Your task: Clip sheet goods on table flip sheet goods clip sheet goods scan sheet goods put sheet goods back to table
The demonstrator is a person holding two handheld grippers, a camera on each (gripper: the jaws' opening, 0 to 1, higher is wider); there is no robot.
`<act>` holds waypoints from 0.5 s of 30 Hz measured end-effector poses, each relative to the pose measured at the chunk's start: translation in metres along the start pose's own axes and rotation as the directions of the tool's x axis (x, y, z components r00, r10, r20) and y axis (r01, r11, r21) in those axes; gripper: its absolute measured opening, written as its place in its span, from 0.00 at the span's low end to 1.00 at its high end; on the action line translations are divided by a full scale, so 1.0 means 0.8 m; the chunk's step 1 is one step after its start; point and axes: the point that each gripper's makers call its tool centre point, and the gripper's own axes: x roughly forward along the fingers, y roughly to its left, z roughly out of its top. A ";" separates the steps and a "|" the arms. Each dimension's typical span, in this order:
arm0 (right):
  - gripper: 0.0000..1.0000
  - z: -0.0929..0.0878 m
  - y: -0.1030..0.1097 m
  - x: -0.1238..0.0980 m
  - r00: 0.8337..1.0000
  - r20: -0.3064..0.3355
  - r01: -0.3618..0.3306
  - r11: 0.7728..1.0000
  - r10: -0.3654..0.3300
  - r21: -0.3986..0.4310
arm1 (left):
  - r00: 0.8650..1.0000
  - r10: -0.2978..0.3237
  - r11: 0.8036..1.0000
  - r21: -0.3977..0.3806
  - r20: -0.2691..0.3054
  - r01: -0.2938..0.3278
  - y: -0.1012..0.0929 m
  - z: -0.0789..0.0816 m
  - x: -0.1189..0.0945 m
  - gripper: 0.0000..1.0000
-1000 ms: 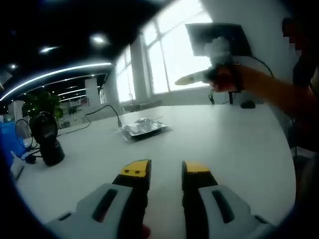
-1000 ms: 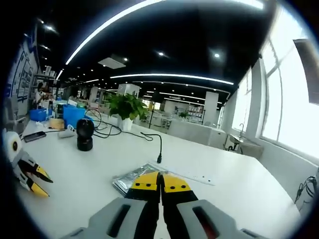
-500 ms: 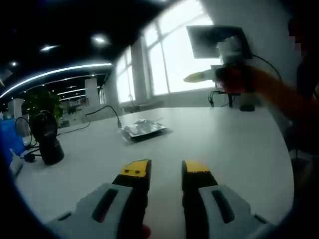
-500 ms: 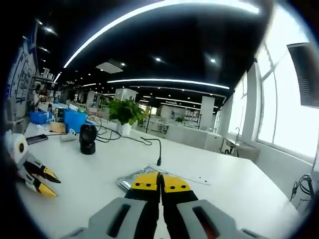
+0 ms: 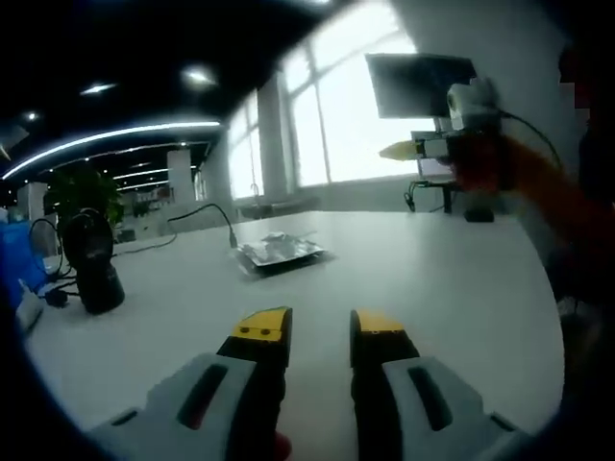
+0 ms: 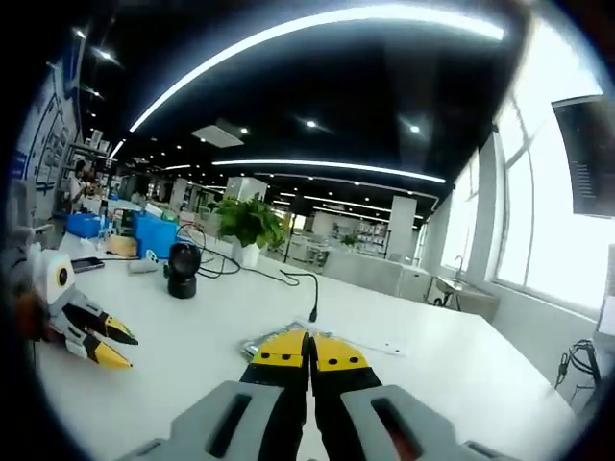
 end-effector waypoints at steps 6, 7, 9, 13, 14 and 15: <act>0.00 -0.008 0.015 -0.006 1.000 -0.012 -0.006 0.999 0.006 -0.038 | 1.000 0.008 1.000 -0.028 -0.005 -0.008 0.005 -0.002 -0.001 0.17; 0.00 -0.009 0.014 -0.007 1.000 -0.017 0.002 0.999 -0.002 -0.033 | 1.000 0.007 1.000 -0.025 -0.003 -0.007 0.004 -0.001 -0.001 0.17; 0.00 -0.011 0.015 -0.010 1.000 -0.017 0.009 0.999 -0.009 -0.035 | 1.000 0.008 1.000 -0.024 -0.003 -0.008 0.005 -0.002 -0.001 0.18; 0.00 -0.018 0.018 -0.018 1.000 -0.011 0.008 1.000 -0.009 -0.025 | 1.000 0.003 1.000 -0.014 -0.002 -0.003 0.004 -0.001 -0.001 0.18; 0.00 -0.021 0.020 -0.021 1.000 -0.010 0.005 1.000 -0.006 -0.023 | 1.000 0.000 1.000 -0.012 -0.002 0.000 0.002 -0.001 -0.001 0.18; 0.00 -0.024 0.022 -0.024 1.000 -0.009 0.001 1.000 -0.001 -0.025 | 1.000 -0.001 1.000 -0.007 -0.001 0.001 0.002 -0.001 -0.001 0.18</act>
